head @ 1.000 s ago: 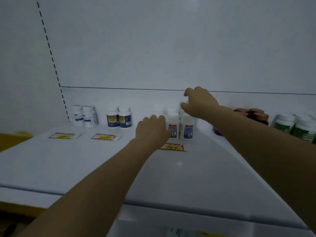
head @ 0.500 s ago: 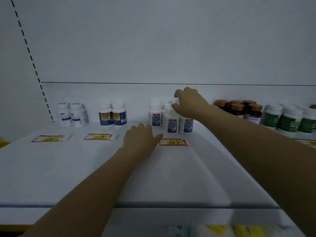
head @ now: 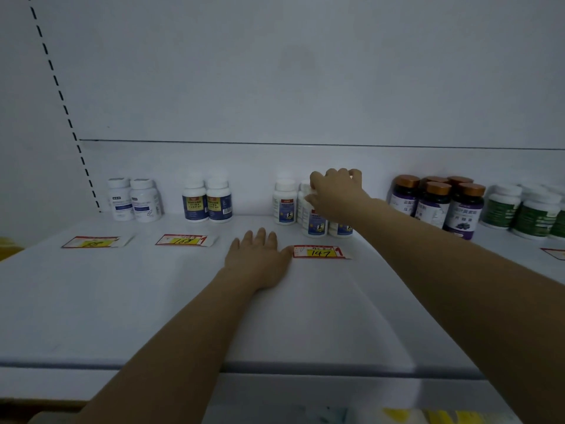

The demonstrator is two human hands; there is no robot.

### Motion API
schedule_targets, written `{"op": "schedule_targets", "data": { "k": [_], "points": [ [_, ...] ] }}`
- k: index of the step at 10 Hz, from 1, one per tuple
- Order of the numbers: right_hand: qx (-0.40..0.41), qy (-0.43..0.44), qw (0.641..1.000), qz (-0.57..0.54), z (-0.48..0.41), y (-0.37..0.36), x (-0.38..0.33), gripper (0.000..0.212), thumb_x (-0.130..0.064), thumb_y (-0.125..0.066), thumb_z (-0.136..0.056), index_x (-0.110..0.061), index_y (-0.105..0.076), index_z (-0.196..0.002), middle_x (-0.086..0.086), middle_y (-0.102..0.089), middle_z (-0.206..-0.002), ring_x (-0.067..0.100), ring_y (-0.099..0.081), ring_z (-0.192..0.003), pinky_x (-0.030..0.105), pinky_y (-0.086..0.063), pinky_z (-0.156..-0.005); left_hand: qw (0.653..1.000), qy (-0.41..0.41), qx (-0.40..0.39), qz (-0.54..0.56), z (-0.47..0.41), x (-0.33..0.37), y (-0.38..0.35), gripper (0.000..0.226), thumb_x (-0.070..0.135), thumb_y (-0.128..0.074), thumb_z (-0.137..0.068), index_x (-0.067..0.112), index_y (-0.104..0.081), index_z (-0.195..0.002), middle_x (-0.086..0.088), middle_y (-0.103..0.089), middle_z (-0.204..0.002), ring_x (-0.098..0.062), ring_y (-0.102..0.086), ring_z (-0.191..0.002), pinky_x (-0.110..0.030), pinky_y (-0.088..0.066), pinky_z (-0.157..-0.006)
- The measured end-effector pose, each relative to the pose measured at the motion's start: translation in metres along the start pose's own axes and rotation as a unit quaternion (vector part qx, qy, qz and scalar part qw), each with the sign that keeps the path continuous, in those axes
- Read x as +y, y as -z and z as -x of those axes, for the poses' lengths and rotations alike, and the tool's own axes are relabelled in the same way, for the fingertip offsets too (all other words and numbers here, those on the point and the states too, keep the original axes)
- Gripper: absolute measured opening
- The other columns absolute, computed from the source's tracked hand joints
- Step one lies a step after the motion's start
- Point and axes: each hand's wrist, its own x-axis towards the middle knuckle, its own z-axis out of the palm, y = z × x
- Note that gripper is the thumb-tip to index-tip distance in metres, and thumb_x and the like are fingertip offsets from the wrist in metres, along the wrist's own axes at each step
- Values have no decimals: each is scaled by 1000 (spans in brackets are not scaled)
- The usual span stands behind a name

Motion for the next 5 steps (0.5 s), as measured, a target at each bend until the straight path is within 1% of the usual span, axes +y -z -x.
{"op": "schedule_targets", "data": {
  "k": [1, 2, 3, 4, 5],
  "points": [
    [11, 2, 1000, -17, -2, -2, -1, 34, -34, -40, -100, -11, -42, -125, 14, -54, -120, 33, -46, -115, 45, -25, -106, 1000, 0, 0, 0, 0, 0, 0, 66, 55, -8, -97, 18, 0, -152, -4, 5, -160, -24, 3, -147, -43, 0, -118],
    [17, -3, 999, -32, -5, -4, 0, 34, -34, -43, -100, -11, -42, -125, 13, -54, -118, 31, -47, -113, 44, -26, -104, 1000, -3, -3, 2, 1, 1, 1, 66, 55, -7, -97, 18, 1, -152, -4, 5, -160, -24, 3, -147, -43, 0, -118],
    [16, -8, 999, -43, -7, 0, 1, 37, -37, -43, -99, -12, -44, -127, 13, -54, -120, 31, -48, -115, 44, -26, -105, 1000, -4, -2, 4, 1, 1, 1, 67, 56, -7, -97, 18, 0, -152, -4, 5, -160, -24, 3, -147, -43, 0, -118],
    [30, -5, 995, -98, -8, 11, 5, 38, -38, -44, -99, -13, -47, -127, 13, -52, -123, 31, -49, -114, 41, -29, -102, 1000, -8, -4, 7, 2, 1, 2, 67, 56, -8, -97, 17, 0, -152, -4, 4, -160, -24, 3, -147, -43, -1, -118],
    [47, 7, 970, -237, -11, 28, 10, 37, -37, -54, -94, -14, -53, -123, 13, -52, -124, 26, -53, -106, 30, -39, -84, 999, 7, 18, 47, 3, 2, 5, 69, 56, -13, -97, 11, -13, -150, -9, -14, -158, -28, -14, -145, -44, -13, -117]
  ]
}}
